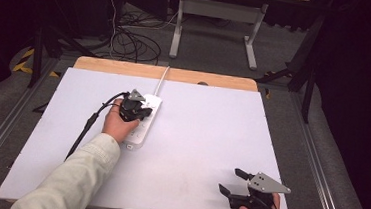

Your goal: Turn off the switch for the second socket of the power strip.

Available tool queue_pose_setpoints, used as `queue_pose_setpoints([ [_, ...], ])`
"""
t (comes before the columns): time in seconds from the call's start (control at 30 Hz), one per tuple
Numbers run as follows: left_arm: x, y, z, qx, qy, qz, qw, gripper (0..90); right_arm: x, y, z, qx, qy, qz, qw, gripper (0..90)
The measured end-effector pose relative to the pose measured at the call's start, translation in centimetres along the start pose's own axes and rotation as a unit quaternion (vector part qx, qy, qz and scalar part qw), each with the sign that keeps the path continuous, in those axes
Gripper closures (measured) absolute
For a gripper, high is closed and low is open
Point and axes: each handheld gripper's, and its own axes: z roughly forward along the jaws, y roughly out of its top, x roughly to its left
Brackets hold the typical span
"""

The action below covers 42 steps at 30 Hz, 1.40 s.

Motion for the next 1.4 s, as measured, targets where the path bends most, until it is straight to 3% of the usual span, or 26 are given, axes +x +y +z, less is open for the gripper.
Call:
queue_pose_setpoints([
  [0.97, -0.2, 0.1, 0.1, 0.005, 0.006, 0.009, 0.9999, 90.0, -0.2, 0.0, 0.1, -0.003, 0.003, 0.002, 1.0000, 22.1],
  [1.1, -0.6, 0.5, -0.2, 0.008, 0.008, 0.009, 0.9999, 86.8, -0.3, 0.1, 0.3, -0.003, 0.004, 0.005, 1.0000, 22.0],
  [1.4, -1.0, 1.5, -2.1, -0.014, 0.006, 0.016, 0.9998, 88.2, -0.3, 0.4, 0.7, -0.003, 0.010, 0.000, 0.9999, 21.9],
])
